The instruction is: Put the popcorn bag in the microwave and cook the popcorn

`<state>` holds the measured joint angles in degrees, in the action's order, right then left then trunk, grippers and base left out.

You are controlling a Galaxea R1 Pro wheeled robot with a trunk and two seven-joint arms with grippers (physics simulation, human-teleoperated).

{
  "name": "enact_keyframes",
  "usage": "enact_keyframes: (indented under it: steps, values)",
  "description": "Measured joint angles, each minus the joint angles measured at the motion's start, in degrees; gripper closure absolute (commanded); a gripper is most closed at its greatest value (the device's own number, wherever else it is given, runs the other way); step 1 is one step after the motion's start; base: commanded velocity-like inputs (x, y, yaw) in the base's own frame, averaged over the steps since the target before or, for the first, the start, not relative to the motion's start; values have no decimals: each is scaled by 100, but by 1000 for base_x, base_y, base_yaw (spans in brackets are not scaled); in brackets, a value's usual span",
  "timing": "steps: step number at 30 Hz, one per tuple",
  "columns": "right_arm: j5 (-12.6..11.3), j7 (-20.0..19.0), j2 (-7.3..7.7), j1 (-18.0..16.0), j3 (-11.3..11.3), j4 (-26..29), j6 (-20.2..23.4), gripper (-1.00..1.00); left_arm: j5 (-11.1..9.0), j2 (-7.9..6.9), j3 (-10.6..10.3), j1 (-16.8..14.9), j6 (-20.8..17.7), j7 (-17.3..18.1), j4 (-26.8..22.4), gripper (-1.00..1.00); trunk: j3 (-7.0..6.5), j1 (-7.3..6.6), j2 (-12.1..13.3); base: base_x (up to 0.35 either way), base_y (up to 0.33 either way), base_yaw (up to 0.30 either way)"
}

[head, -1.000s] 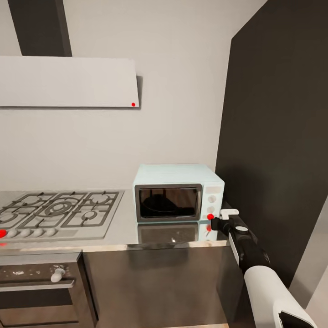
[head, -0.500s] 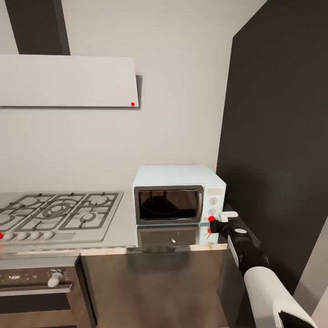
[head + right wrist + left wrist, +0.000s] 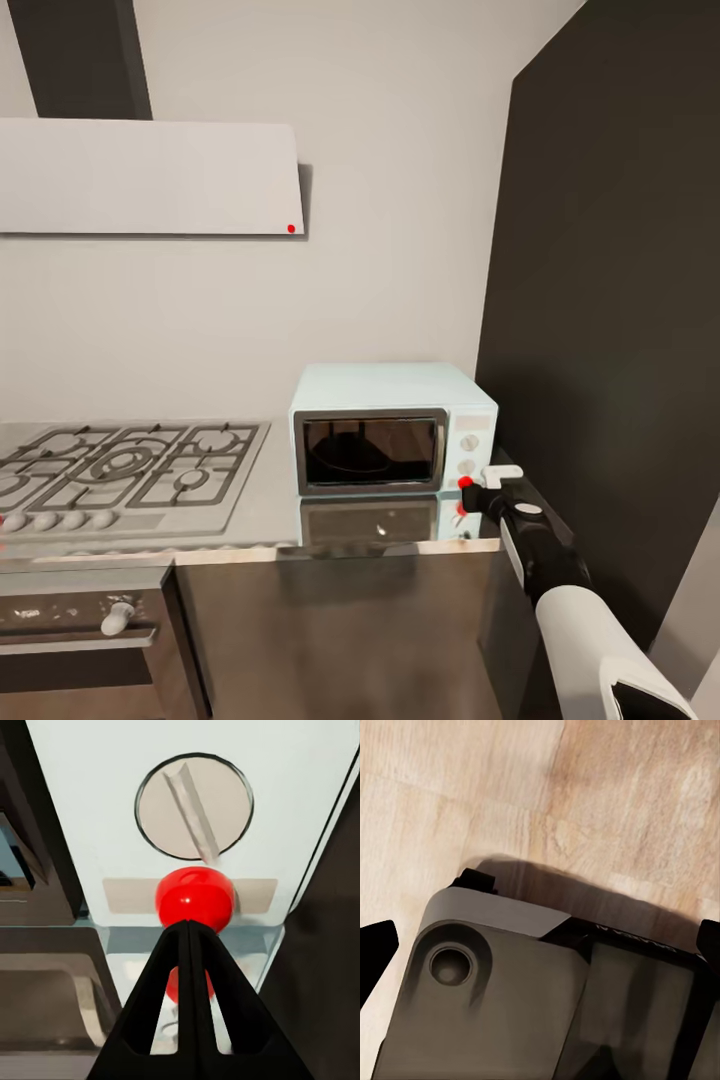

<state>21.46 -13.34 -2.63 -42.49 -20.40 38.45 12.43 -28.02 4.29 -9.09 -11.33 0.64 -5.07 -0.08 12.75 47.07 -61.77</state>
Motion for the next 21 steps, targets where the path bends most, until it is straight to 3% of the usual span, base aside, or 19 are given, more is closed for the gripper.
enact_keyframes:
  steps: [9, 13, 21]
  values:
    - [7, 106, 6, 0, 3, -175, -154, 100, -1, 0, 0, 0, 0, 0, 0, -100, 0, 0, 0, 102, 0, 0]
    - [1, 109, 115, 0, 3, -183, -160, 100, -4, 0, 0, 2, 0, 0, 0, -100, 0, 0, 0, 105, 0, 0]
    - [50, 131, 135, -3, 1, -303, -173, 100, -7, -1, 3, 4, -1, -2, -4, -100, 1, -12, -4, 103, 0, 0]
